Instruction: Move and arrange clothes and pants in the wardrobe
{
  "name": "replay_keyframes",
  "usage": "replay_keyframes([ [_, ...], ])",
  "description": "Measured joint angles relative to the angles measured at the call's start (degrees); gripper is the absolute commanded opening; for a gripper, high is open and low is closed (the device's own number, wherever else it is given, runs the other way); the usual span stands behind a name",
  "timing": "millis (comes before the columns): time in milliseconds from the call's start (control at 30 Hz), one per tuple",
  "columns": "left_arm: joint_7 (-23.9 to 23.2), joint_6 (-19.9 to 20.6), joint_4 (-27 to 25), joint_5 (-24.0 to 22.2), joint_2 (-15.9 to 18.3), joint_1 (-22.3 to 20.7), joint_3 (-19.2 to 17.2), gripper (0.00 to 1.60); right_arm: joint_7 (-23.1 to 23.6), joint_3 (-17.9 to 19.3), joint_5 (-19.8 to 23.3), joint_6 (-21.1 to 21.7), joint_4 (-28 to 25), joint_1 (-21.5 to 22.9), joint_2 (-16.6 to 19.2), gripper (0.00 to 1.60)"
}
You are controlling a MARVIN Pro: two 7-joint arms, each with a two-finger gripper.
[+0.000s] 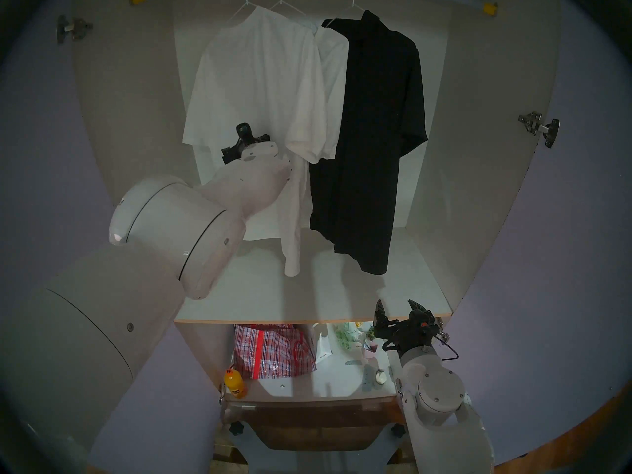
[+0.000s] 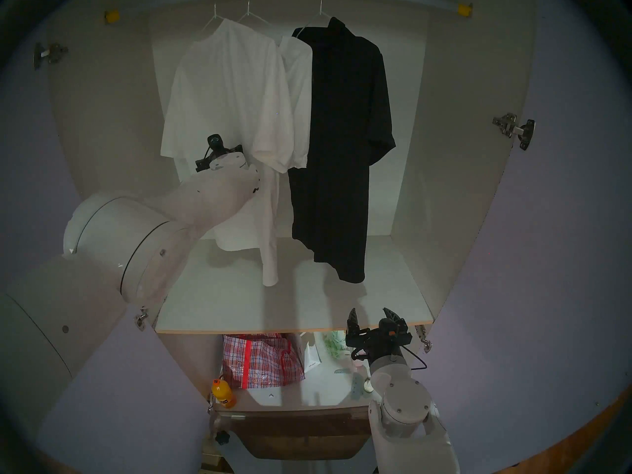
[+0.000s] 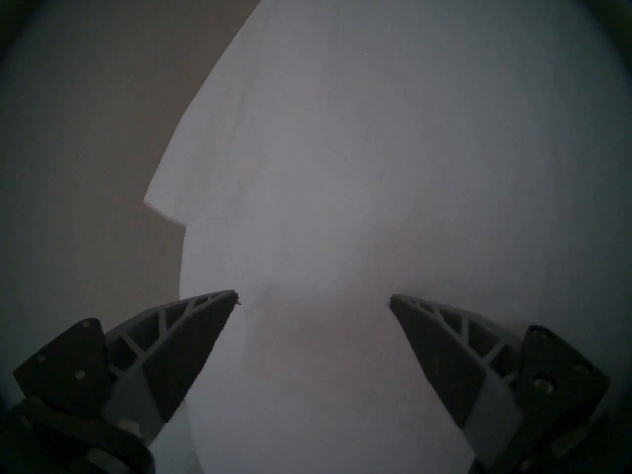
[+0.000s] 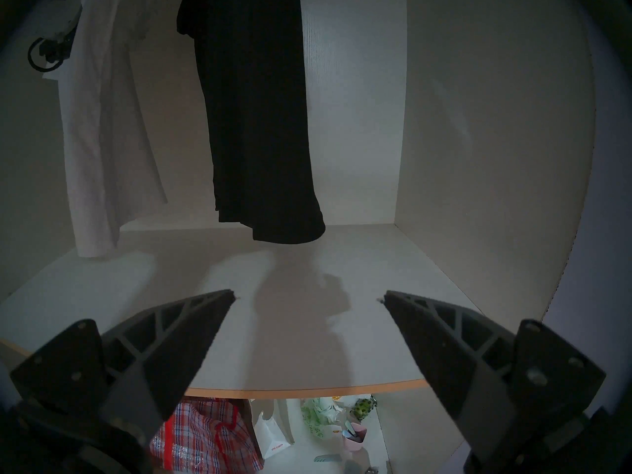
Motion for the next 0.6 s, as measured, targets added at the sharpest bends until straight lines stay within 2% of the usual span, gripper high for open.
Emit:
replay_keyframes([
  [233,-1.1,1.4,0.1,2.2,-0.1,0.1,6.8,1.60,0.0,0.0,0.0,0.0,0.0,0.0,0.0,1.60],
  [400,-2.9,3.5,0.0,2.2,-1.0,0.1,8.0,1.60,0.0,0.0,0.0,0.0,0.0,0.0,0.0,1.60],
  [600,-4.5,5.6,-0.5,2.2,-5.0,-0.3,8.7,1.60,0.0,0.0,0.0,0.0,0.0,0.0,0.0,1.60],
])
